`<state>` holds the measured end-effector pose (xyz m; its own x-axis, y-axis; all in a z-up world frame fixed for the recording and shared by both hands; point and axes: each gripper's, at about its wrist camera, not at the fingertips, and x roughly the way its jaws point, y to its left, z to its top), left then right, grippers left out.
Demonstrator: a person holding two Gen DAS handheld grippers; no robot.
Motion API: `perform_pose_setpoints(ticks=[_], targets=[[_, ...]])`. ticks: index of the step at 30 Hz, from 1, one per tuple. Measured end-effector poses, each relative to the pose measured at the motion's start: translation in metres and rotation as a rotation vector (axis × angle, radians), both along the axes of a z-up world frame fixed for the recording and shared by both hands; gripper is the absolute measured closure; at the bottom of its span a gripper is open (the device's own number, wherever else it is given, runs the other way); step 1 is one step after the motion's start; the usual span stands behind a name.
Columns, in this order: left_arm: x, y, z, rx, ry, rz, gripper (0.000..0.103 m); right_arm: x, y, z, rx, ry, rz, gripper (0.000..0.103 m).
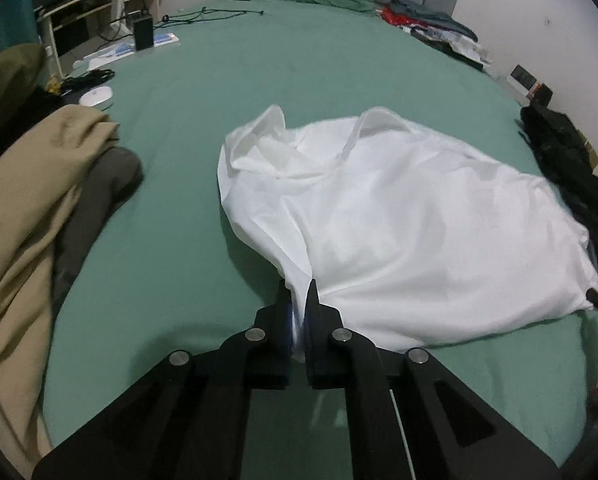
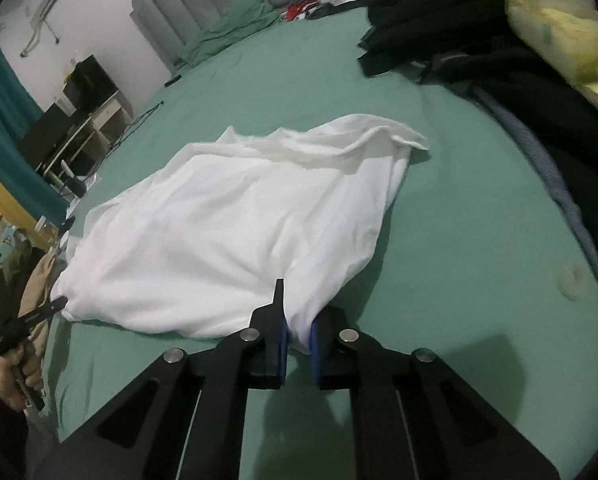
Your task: Fold large clothes
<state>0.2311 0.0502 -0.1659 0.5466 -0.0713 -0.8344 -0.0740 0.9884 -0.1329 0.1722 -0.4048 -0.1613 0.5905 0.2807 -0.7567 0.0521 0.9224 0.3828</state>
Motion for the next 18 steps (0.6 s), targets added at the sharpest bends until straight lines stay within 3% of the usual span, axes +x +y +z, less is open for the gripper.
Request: perform_pose_setpoints(ticks=[9, 18], targets=[[-0.088, 0.004, 0.030, -0.054, -0.006, 0.010, 0.098, -0.076, -0.005, 0.019, -0.039, -0.005, -0.045, 0.095], [-0.153, 0.009, 0.009, -0.106, 0.091, 0.050, 0.097, -0.131, -0.012, 0.012, -0.002, 0.057, -0.076, 0.095]])
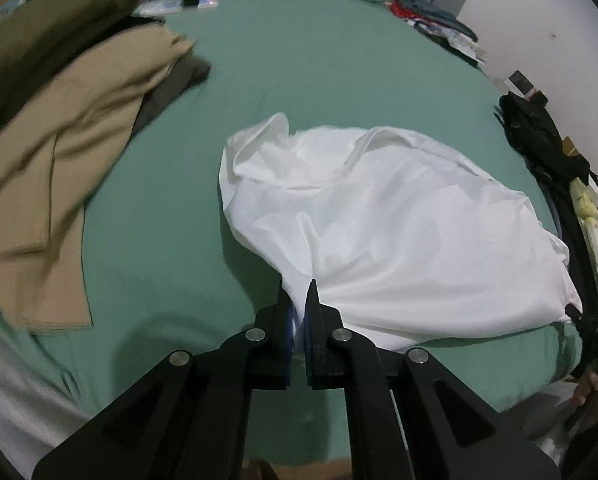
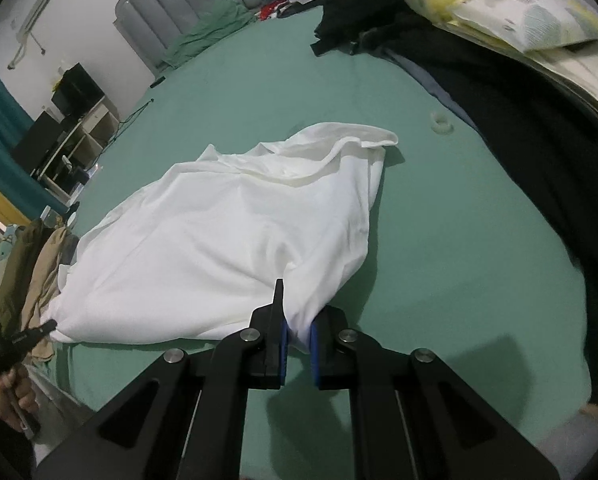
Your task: Fold large clothes
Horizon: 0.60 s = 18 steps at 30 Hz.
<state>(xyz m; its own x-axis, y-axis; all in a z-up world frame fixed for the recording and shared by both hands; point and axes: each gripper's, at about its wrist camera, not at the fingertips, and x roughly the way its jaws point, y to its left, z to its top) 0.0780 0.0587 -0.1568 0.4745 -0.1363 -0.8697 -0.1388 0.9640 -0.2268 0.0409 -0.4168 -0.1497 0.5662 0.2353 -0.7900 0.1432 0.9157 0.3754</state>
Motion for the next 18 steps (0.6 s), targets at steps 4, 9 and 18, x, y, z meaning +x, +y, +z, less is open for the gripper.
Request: perform_pose_setpoints(ticks=[4, 9, 18], targets=[[0.000, 0.005, -0.012, -0.059, 0.094, 0.003, 0.096, -0.002, 0.006, -0.009, -0.018, 0.058, 0.017, 0.091], [0.001, 0.015, 0.005, -0.008, 0.046, 0.014, 0.062, -0.003, 0.009, 0.006, -0.097, 0.013, -0.002, 0.082], [0.030, 0.009, 0.020, 0.028, -0.010, -0.087, 0.062, -0.009, -0.001, 0.037, -0.273, -0.133, -0.146, 0.055]])
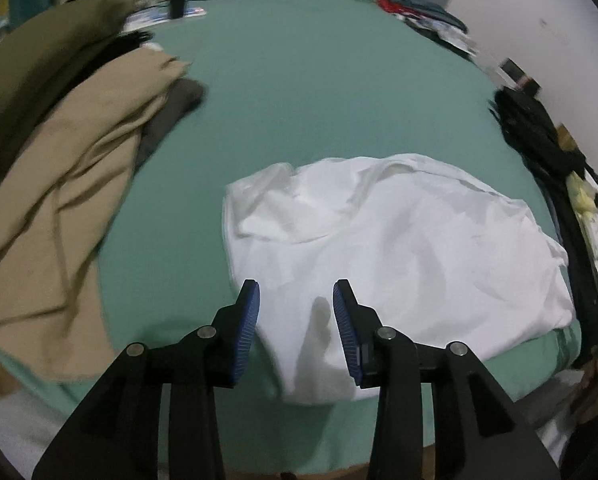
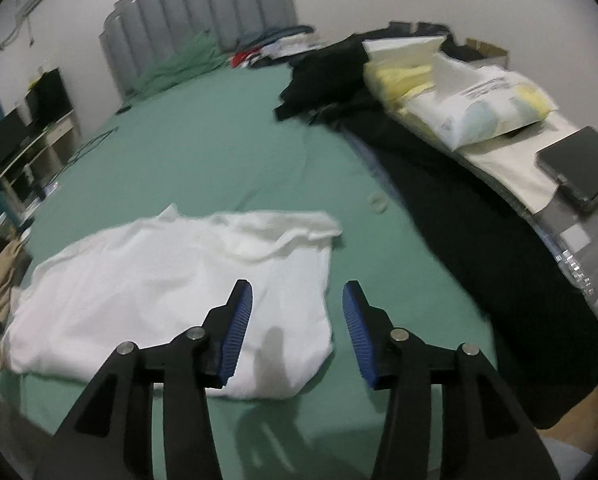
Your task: Fold large clothes
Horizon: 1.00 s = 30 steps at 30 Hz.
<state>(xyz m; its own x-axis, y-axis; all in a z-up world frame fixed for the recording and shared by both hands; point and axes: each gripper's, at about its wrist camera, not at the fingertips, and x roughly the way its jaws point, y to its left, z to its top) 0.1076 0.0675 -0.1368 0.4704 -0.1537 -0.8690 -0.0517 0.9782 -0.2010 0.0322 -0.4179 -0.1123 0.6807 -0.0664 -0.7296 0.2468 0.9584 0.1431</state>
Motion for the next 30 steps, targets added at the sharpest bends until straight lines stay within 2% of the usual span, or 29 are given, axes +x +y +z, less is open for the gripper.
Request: perform_pose_setpoints(ticks=[4, 8, 12, 14, 16, 22, 27, 30], targets=[[0.022, -0.019, -0.014, -0.019, 0.032, -0.045, 0.062, 0.017, 0.003, -0.008, 0.059, 0.011, 0.066, 0.055], [0.040, -0.027, -0.032, -0.008, 0.081, -0.040, 0.062, 0.043, 0.015, -0.019, 0.104, 0.053, 0.173, 0.055], [0.054, -0.031, -0.038, 0.043, 0.086, -0.043, 0.062, 0.074, 0.025, -0.032, 0.076, 0.141, 0.257, 0.055], [0.061, -0.037, -0.037, 0.144, 0.080, -0.058, 0.062, 0.091, 0.029, -0.042, 0.066, 0.203, 0.295, 0.055], [0.069, -0.041, -0.039, 0.194, 0.085, -0.072, 0.062, 0.107, 0.032, -0.050, 0.049, 0.255, 0.323, 0.055], [0.094, -0.045, -0.044, 0.228, 0.089, -0.072, 0.062, 0.145, 0.042, -0.050, -0.085, 0.267, 0.368, 0.055], [0.114, -0.042, -0.043, 0.294, 0.066, -0.067, 0.062, 0.174, 0.044, -0.053, -0.114, 0.274, 0.367, 0.055], [0.127, -0.038, -0.044, 0.305, 0.058, -0.031, 0.062, 0.185, 0.039, -0.053, -0.119, 0.273, 0.336, 0.055]])
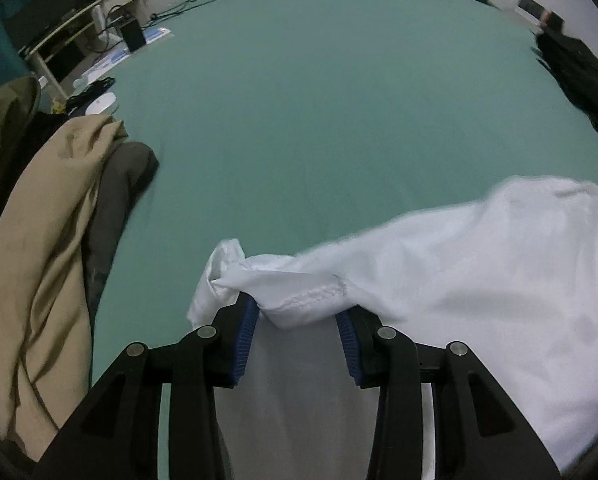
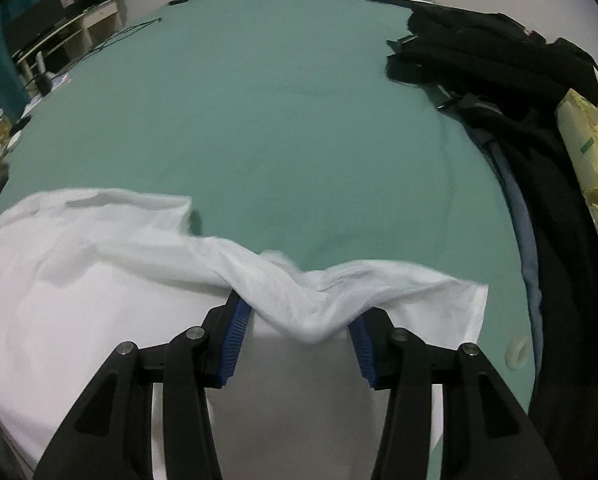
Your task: Fold large clothes
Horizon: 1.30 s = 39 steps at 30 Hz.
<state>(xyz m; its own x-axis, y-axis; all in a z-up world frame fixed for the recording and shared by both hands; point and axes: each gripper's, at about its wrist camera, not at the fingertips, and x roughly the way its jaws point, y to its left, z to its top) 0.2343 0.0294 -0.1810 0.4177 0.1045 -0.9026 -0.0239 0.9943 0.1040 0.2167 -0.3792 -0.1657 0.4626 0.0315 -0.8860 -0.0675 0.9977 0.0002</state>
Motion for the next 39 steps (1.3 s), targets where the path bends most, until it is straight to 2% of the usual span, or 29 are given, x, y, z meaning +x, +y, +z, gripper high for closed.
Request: perform_pose_setpoints(ticks=[8, 11, 14, 17, 21, 25, 26, 29, 33, 39], targets=[[0.038, 0.014, 0.005, 0.061, -0.031, 0.048, 0.062, 0.031, -0.008, 0.005, -0.038, -0.019, -0.029, 0.055], [0.049, 0.027, 0.026, 0.015, -0.067, 0.090, 0.062, 0.032, -0.014, 0.008, -0.029, -0.035, -0.060, 0.055], [0.045, 0.025, 0.047, -0.003, -0.112, 0.095, 0.062, 0.025, -0.020, 0.017, -0.018, -0.072, -0.090, 0.055], [0.033, 0.006, 0.053, -0.047, -0.107, 0.018, 0.062, 0.014, -0.025, 0.033, 0.027, -0.138, -0.116, 0.055], [0.022, -0.043, 0.026, -0.103, 0.021, -0.144, 0.062, 0.006, -0.025, 0.044, 0.102, -0.190, -0.115, 0.055], [0.023, -0.086, 0.001, -0.085, 0.074, -0.217, 0.062, 0.003, -0.018, 0.041, 0.135, -0.177, -0.094, 0.055], [0.031, -0.091, -0.005, -0.081, 0.081, -0.216, 0.062, 0.003, -0.017, 0.039, 0.137, -0.171, -0.091, 0.055], [0.050, -0.105, -0.008, -0.019, 0.035, -0.206, 0.057, 0.003, -0.018, 0.031, 0.151, -0.146, -0.088, 0.055], [0.072, -0.105, -0.010, 0.018, -0.004, -0.131, 0.041, 0.004, -0.025, 0.023, 0.156, -0.124, -0.100, 0.055], [0.080, -0.093, 0.009, 0.055, -0.073, 0.014, 0.041, 0.004, -0.038, 0.023, 0.192, -0.117, -0.138, 0.055]])
